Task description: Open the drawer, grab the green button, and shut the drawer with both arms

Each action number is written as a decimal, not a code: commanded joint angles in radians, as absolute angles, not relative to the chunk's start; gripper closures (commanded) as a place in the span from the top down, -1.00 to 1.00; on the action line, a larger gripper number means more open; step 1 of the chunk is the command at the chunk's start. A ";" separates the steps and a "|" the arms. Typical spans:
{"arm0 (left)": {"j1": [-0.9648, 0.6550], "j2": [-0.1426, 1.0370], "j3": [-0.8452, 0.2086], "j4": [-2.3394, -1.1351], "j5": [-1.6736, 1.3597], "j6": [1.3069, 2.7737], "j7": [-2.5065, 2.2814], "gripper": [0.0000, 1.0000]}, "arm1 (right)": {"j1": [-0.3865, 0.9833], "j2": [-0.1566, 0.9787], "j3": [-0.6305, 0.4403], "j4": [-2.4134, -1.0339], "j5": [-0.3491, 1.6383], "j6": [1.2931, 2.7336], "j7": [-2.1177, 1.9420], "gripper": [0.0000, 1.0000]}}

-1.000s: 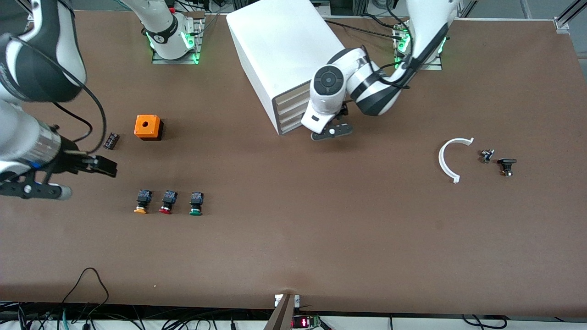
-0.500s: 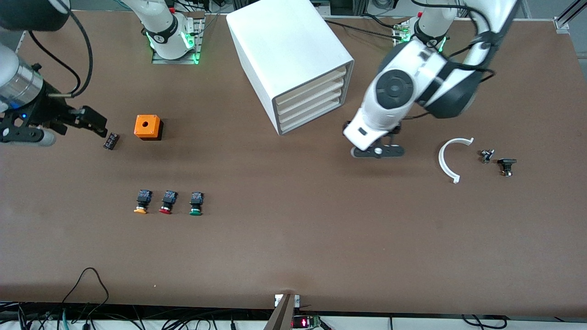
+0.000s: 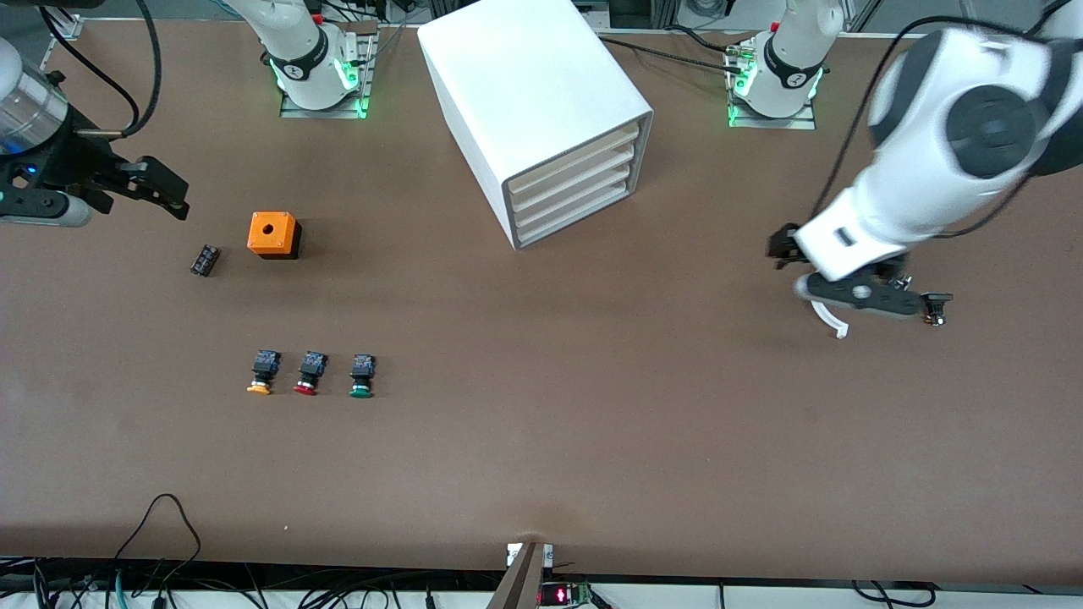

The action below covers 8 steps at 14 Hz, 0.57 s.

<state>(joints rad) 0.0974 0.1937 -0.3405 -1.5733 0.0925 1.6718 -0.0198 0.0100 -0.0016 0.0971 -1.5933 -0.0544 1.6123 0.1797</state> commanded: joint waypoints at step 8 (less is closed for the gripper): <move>-0.041 -0.018 -0.031 -1.752 0.020 1.707 0.094 1.00 | 0.008 0.015 0.060 -1.572 0.020 1.621 0.183 0.99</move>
